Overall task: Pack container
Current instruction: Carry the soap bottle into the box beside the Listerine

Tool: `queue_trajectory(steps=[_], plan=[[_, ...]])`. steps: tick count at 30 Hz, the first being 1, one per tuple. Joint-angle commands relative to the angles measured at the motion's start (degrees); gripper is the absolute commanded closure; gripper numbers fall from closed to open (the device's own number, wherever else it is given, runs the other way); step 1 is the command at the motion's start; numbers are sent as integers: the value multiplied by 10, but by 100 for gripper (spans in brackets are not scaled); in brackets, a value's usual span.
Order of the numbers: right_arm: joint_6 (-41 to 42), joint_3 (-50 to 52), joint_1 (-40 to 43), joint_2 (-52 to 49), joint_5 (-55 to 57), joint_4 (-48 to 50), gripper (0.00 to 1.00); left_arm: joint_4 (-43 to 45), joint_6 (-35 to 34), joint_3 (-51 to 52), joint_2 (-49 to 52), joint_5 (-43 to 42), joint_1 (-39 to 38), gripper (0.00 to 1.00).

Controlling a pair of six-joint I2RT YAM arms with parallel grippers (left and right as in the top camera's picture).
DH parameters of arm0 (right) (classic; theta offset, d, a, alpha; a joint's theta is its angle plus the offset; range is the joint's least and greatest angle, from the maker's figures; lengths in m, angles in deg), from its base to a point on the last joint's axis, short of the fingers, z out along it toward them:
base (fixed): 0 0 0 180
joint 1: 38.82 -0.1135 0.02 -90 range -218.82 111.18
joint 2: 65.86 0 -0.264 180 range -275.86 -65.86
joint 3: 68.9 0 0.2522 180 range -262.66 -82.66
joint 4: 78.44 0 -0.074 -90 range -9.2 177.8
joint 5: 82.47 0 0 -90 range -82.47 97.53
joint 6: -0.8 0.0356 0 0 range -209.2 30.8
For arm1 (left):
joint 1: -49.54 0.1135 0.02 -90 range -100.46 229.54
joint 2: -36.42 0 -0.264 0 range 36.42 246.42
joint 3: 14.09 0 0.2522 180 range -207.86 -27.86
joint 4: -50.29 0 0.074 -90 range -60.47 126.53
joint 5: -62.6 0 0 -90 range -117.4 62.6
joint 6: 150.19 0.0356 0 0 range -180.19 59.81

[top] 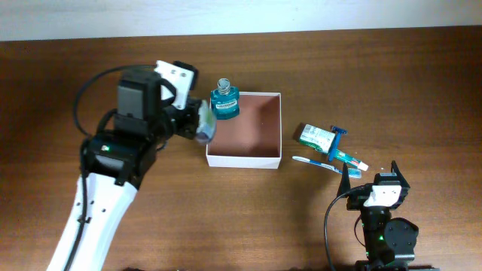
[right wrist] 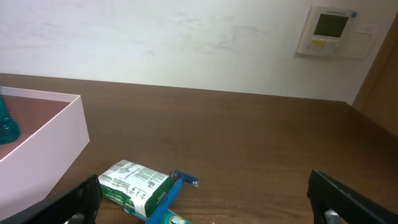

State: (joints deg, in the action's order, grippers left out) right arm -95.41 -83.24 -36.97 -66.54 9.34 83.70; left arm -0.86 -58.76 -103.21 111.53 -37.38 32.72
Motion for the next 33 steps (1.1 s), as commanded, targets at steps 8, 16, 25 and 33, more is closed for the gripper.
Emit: queue_trajectory(steps=[8, 16, 25, 33], plan=[[0, 3, 4, 4, -1, -5, 1, 62, -37, -22, 68, 25, -64, 78], [0, 3, 4, 4, -1, -5, 1, 78, -83, -22, 128, 25, -64, 84], [0, 3, 4, 4, -1, -5, 2, 90, -83, -22, 181, 38, -64, 84], [0, 3, 4, 4, -1, -5, 2, 91, -82, -22, 201, 40, -64, 83]])
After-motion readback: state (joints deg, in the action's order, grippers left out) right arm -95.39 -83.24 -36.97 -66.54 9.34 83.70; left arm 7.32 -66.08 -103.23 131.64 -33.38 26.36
